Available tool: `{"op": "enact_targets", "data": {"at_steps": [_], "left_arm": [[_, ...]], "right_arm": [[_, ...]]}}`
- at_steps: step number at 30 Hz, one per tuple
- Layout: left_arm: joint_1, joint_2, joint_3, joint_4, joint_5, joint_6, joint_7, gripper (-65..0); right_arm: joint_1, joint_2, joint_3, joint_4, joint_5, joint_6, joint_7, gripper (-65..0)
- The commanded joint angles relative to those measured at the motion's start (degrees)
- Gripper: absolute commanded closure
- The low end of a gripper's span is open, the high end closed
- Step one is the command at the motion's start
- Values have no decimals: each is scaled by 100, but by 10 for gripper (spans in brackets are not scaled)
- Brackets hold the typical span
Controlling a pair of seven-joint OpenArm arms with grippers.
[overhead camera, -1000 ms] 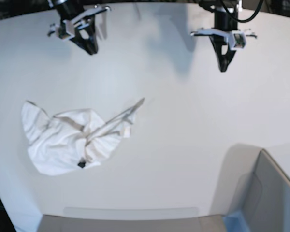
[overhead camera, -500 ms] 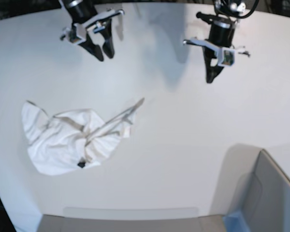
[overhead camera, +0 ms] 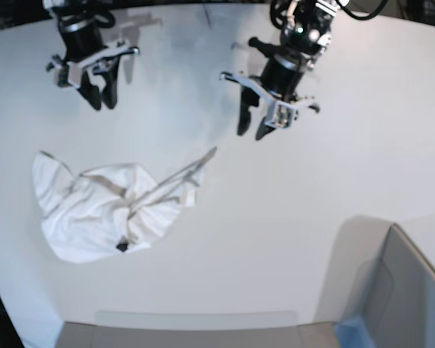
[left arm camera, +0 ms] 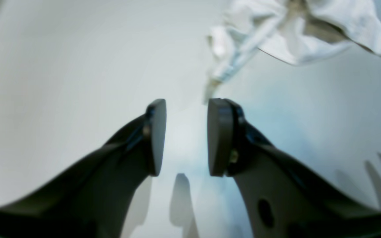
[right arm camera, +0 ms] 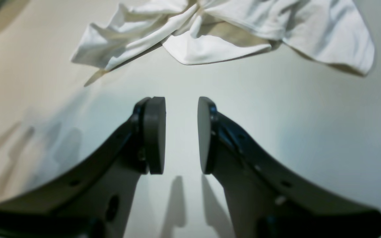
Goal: Layout the t-shirt on the table in an organized manner, then fold the t-shirt properly
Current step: 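Lower both grippers toward the crumpled white t-shirt, then grasp a t-shirt edge with the left gripper and drag it outward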
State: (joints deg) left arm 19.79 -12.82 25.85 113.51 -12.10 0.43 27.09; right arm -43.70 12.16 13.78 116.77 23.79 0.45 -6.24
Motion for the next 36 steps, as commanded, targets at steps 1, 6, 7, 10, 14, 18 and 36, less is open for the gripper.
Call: {"op": "enact_targets", "data": {"at_steps": [1,6,7,10,14,18,36], "left_arm": [[-164,99,75,-15,1,6,3,-256],[-577,416,154,-349,-8,6,337,-282],[-665,451,154,-376,-8,6,363,-283],[-911,478,154,-578,-17,6,399,-283],[-1227,486,163,-1044,-25,6,399,-283],[-1509,521,365,-1237,1,6,407,-283],[-2256,521,602,-1896,1,-21,803,-284]], "right_arm": [[-47,54,121,72,148,39,136,-173],[-91,283,516,90,614,39,-620,-174],[-91,300,587,90,667,39,-725,-175],[-162,291,771,90,781,39,-813,-175],[-206,309,798,90,781,39,-805,-175],[-206,300,798,90,764,39,-805,-175],[-188,274,780,90,773,39,-840,-174]]}}
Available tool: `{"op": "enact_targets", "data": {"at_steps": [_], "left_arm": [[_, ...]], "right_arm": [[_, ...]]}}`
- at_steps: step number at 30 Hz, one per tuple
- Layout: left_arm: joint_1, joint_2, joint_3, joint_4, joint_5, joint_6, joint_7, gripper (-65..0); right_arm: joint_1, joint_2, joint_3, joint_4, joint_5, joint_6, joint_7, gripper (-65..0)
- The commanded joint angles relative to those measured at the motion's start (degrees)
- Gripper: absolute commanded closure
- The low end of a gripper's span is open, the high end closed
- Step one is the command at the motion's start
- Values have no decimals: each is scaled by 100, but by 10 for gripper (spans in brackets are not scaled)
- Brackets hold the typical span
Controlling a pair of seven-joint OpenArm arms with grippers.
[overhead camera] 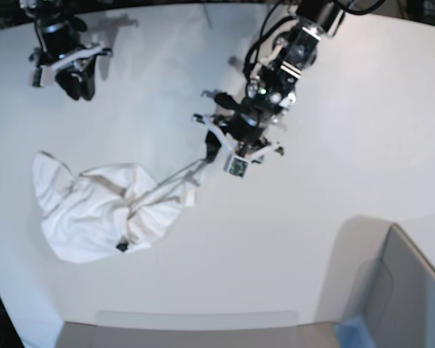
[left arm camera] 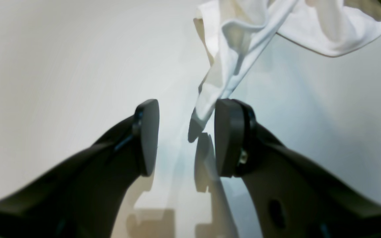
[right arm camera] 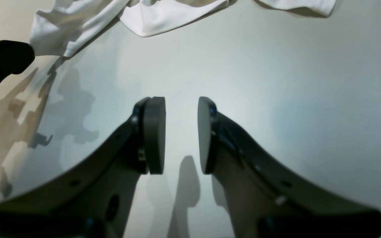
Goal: Layout the t-shirt on the table in an organized manner, then fold the t-shirt properly
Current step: 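Grasp a t-shirt edge with the left gripper and drag it outward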
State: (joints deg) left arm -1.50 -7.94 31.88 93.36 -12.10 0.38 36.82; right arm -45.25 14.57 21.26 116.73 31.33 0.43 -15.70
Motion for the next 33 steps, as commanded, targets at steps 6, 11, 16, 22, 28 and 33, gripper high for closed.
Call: {"op": "enact_targets", "data": {"at_steps": [6,11,16,22,28,33], "left_arm": [[-285,34,307,75,1,-16,-170,-284],[-514,52,544,-180,10,-16,-179,-284],[-707,52,544,-374,10,-7,-231,-284],[-971,148,562,-716,-17,-16,-231,-284],[-1006,359,562,-919,1,-16,-240,-281],[-1015,368,553,-927,1,-16,-258,-202]], "right_arm": [[-15,-99,41,94,10,41,107,-174],[-33,-169,41,103,1,41,124,-174],[-59,-186,41,103,1,41,124,-174],[-112,-292,41,112,-8,41,142,-174],[-138,-292,50,112,-8,41,142,-174],[-138,-292,50,112,-8,41,142,-174]]}}
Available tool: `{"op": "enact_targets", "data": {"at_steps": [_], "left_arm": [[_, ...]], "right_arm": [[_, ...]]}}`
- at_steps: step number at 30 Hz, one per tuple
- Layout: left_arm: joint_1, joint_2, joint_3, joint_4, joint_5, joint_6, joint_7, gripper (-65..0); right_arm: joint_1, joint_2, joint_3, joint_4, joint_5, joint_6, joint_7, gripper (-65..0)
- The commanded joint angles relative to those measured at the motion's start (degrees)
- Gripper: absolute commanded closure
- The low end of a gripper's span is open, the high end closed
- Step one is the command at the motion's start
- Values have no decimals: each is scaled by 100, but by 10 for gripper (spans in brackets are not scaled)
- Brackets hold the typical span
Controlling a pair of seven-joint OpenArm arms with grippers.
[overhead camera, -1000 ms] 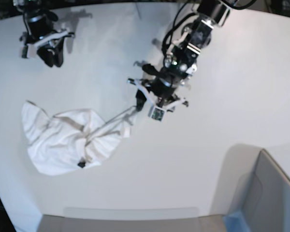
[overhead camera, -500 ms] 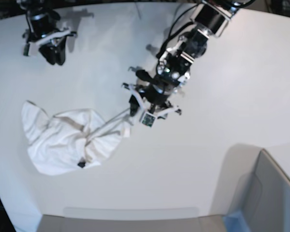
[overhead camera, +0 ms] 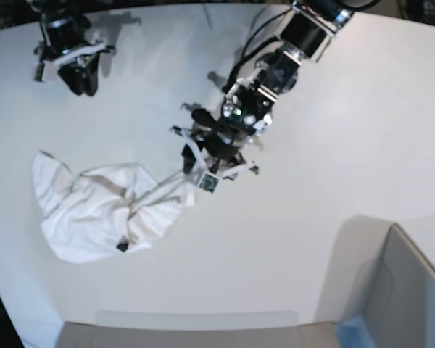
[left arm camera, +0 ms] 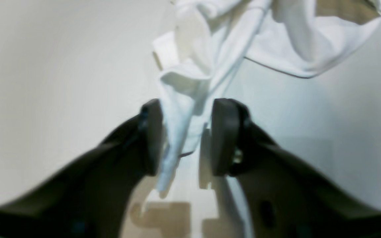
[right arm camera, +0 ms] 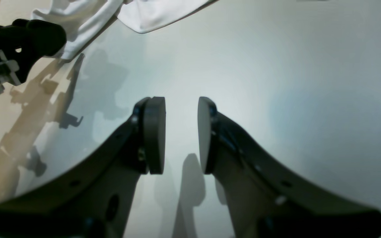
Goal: Layout the t-shirt on the table in an organized manner, then fold the t-shirt properly
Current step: 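Grasp a t-shirt edge with the left gripper and drag it outward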
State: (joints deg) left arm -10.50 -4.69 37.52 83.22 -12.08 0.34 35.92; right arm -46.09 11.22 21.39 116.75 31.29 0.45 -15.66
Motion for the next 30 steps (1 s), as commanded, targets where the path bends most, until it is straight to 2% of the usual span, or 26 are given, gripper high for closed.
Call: {"op": "enact_targets", "data": {"at_steps": [1,4,5,13,22,27,30], "left_arm": [[-115,51,-11,87,-1,-12,-168,-158],[-115,157,-55,78,-1,6,-168,-26],[-123,157,-55,78,-1,6,-168,0],[-238,139,-108,131,8,-12,-159,0],[290,51,-1550,1344,-19,6,-89,0],[659,-309,-1787,1933,-19,6,-80,0],[896,-388,-2007,2293,-19,6,-80,0]], "right_arm": [[-55,42,37,110,-4,39,137,-174],[-55,42,37,110,-4,39,137,-174],[-55,42,37,110,-4,39,137,-174],[-55,42,37,110,-4,39,137,-174],[94,42,37,110,-4,39,146,-174],[244,51,11,110,-4,39,146,-174],[314,69,11,110,-4,39,146,-174]]}}
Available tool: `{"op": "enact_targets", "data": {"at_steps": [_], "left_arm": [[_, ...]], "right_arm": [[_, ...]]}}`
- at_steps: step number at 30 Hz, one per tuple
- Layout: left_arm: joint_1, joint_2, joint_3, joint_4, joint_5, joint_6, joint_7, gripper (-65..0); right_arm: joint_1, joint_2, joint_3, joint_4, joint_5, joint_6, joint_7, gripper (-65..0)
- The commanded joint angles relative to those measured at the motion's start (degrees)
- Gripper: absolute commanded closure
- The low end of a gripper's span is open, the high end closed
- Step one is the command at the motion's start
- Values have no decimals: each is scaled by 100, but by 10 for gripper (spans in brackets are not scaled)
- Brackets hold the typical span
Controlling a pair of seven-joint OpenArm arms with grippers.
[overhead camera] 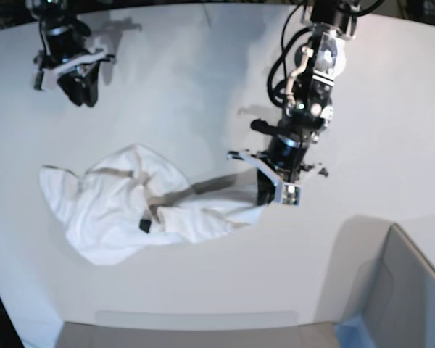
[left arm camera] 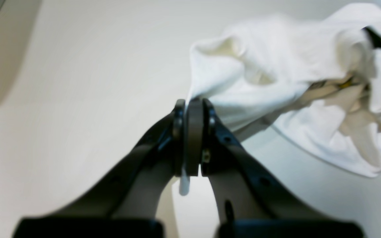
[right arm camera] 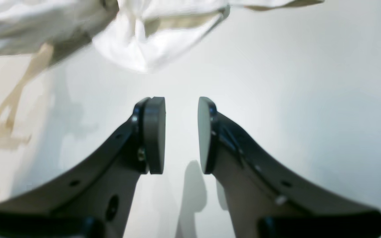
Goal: Layout the t-shirt on the table in an organized manner, then fold the t-shirt properly
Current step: 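Grasp a t-shirt edge with the left gripper and drag it outward, then grasp the t-shirt fabric with the right gripper beside the bunched cloth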
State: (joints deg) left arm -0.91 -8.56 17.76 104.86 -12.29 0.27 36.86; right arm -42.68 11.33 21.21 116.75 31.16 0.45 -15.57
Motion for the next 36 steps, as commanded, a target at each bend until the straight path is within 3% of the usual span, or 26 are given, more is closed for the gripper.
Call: {"op": "enact_targets", "data": {"at_steps": [1,8,11,15,18,22,27,31,36], "left_arm": [[7,-10,-119,244,3,12,-174,0],[561,-292,-664,859,3,-5,-174,0],[719,-441,-673,886,3,-5,-174,0],[913,-441,-681,930,21,-5,-183,0],[1062,-450,-681,1000,21,-5,-200,0],[1194,-520,-681,1017,21,-5,-200,0],[1370,-520,-681,1017,21,-5,-200,0],[1502,-520,-690,1017,29,-5,-209,0],[1563,-520,-690,1009,29,-5,-209,0]], "right_arm": [[-18,67,28,110,10,39,138,-174],[202,111,19,110,1,48,102,-174],[290,357,-77,110,-43,48,58,-174],[571,744,-508,119,-606,48,-205,-174],[799,840,-781,119,-703,48,-267,-174],[1204,840,-1167,101,-703,48,-364,-174],[1854,805,-1352,75,-694,48,-1225,-176],[2408,454,-1299,-49,-694,48,-1867,-177],[2637,137,-1299,-286,-685,48,-1990,-184]]}}
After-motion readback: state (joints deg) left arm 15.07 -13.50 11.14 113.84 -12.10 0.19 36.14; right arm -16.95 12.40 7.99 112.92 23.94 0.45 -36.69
